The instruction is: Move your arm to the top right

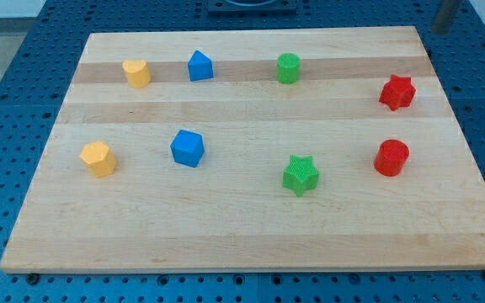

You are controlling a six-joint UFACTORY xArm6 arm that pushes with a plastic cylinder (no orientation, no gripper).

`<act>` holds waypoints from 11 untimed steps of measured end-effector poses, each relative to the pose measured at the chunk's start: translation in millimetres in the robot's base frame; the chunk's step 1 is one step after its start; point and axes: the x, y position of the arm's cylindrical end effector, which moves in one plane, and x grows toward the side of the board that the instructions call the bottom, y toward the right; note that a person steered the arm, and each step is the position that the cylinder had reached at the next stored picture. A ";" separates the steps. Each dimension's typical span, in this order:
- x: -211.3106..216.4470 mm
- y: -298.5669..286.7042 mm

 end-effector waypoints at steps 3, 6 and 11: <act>3.6 -22.5; 3.6 6.2; 13.7 -117.8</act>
